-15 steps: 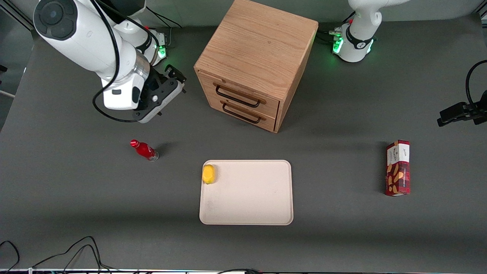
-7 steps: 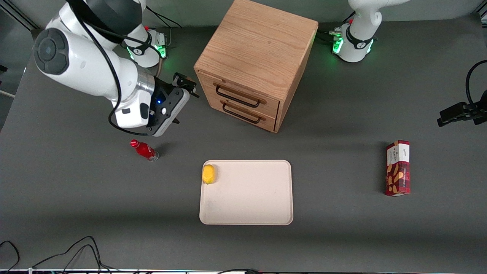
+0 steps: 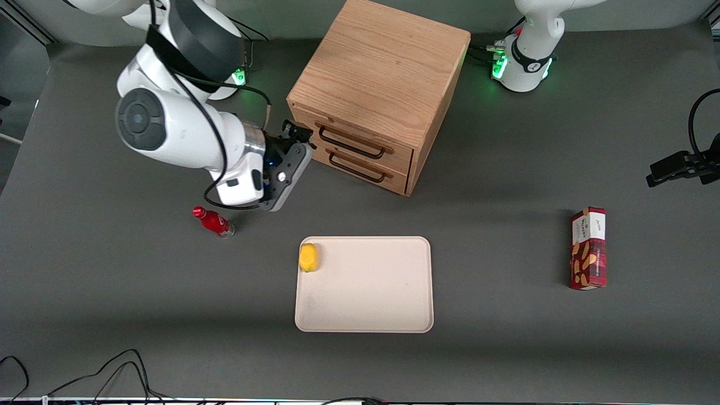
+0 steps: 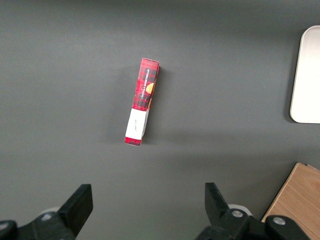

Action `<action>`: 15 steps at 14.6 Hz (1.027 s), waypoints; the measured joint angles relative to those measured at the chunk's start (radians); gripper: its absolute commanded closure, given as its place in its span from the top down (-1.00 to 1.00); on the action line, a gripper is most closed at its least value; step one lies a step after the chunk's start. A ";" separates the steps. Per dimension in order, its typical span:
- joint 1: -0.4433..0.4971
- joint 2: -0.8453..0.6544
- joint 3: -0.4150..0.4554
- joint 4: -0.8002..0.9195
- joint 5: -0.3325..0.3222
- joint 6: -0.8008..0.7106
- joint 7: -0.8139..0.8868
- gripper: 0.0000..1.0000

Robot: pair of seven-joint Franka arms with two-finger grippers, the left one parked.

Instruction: Open upper drawer

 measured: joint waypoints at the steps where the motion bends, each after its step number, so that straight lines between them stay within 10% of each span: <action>1: 0.023 0.004 0.000 0.000 -0.017 0.000 -0.012 1.00; 15: 0.103 0.087 0.001 -0.060 -0.083 0.097 -0.032 1.00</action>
